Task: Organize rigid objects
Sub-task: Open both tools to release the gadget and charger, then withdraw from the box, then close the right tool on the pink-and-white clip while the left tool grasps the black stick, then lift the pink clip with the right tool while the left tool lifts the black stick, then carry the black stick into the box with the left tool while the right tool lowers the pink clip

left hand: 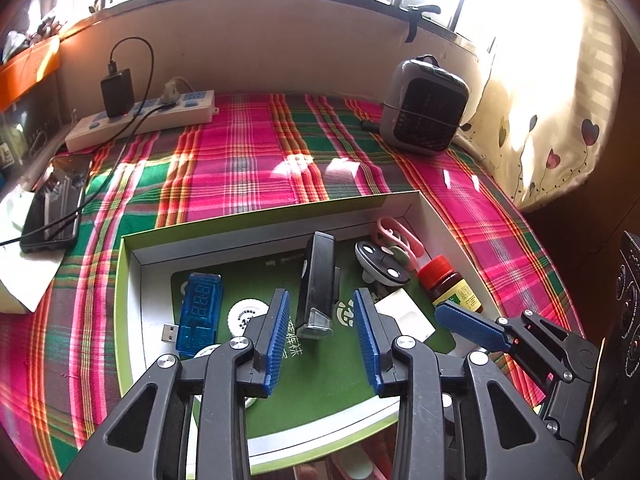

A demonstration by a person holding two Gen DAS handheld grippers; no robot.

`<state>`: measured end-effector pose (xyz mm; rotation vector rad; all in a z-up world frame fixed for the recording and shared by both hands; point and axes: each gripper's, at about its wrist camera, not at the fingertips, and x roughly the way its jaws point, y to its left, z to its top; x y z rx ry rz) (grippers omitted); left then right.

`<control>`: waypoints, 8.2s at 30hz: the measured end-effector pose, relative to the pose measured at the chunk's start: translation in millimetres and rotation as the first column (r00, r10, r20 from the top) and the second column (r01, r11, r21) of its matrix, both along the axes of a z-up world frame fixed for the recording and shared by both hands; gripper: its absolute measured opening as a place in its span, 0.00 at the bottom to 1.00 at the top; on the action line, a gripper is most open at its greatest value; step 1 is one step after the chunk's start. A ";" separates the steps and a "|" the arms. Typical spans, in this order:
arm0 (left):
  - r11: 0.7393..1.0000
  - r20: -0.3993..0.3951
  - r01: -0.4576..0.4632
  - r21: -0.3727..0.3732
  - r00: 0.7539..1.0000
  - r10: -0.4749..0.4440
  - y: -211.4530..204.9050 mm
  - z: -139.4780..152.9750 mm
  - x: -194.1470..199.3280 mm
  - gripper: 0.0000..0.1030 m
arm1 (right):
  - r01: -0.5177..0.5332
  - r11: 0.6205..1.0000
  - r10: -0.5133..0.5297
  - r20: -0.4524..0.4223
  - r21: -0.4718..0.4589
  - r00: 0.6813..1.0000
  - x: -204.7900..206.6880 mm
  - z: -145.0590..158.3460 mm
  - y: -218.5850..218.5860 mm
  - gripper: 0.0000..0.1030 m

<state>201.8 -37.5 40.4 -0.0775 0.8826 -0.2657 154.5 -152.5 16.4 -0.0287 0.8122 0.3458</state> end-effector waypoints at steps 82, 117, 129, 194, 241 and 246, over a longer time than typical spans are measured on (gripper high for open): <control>0.992 -0.049 -0.092 -0.082 0.995 0.088 64.5 -30.1 -125.0 0.35 | -0.108 0.994 0.107 -0.048 -0.008 0.993 -65.1 -10.1 41.7 0.18; 0.990 -0.012 -0.054 0.127 0.998 0.056 7.0 -32.2 -121.1 0.35 | -0.045 0.993 0.045 -0.004 0.108 0.999 -81.3 4.4 -8.2 0.18; 0.989 -0.005 -0.070 0.127 0.997 0.072 7.1 -31.3 -123.3 0.22 | -0.050 0.991 0.051 -0.011 0.128 0.999 -81.1 3.1 -11.3 0.18; 0.998 0.090 -0.057 0.011 0.994 0.056 48.7 39.2 -65.7 0.21 | -0.082 0.991 0.083 0.000 0.108 0.997 -31.1 28.0 6.4 0.18; 0.999 0.042 -0.045 0.025 0.998 0.044 51.1 20.8 -10.8 0.21 | -0.110 0.989 0.116 -0.066 0.097 0.991 7.6 6.3 24.9 0.18; 0.999 0.034 -0.042 0.028 0.999 0.041 51.0 17.2 -6.4 0.21 | -0.110 0.989 0.117 -0.070 0.099 0.991 10.4 3.9 25.4 0.18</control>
